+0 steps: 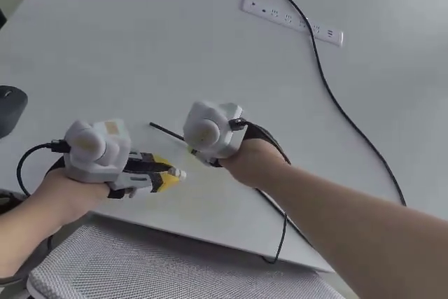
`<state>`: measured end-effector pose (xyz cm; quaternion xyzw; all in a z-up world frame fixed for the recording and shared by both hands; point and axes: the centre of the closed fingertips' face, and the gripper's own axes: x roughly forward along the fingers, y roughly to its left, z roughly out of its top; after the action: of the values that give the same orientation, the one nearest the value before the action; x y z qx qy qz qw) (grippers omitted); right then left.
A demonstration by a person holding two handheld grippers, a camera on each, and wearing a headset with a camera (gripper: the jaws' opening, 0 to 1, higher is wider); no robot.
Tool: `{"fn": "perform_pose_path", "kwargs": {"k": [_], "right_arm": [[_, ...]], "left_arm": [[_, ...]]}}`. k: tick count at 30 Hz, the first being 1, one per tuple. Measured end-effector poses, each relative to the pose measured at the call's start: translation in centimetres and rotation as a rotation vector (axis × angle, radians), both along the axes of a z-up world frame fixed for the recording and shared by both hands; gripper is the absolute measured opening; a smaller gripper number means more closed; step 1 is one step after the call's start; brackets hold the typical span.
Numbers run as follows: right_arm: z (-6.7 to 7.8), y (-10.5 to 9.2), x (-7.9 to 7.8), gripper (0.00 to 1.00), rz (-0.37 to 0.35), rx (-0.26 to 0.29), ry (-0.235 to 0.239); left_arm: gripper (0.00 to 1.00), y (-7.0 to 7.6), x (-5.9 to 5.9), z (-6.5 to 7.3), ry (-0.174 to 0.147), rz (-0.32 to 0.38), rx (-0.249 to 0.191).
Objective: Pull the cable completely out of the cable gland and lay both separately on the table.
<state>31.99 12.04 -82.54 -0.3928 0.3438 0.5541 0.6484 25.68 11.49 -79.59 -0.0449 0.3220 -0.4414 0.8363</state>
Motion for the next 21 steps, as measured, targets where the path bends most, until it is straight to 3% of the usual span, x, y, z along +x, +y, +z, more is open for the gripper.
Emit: {"fn": "perform_pose_path", "kwargs": {"k": [21], "right_arm": [[-0.22, -0.21, 0.15, 0.00, -0.005, 0.003, 0.014]], "left_arm": [[0.16, 0.25, -0.16, -0.91, 0.002, -0.004, 0.041]]}}
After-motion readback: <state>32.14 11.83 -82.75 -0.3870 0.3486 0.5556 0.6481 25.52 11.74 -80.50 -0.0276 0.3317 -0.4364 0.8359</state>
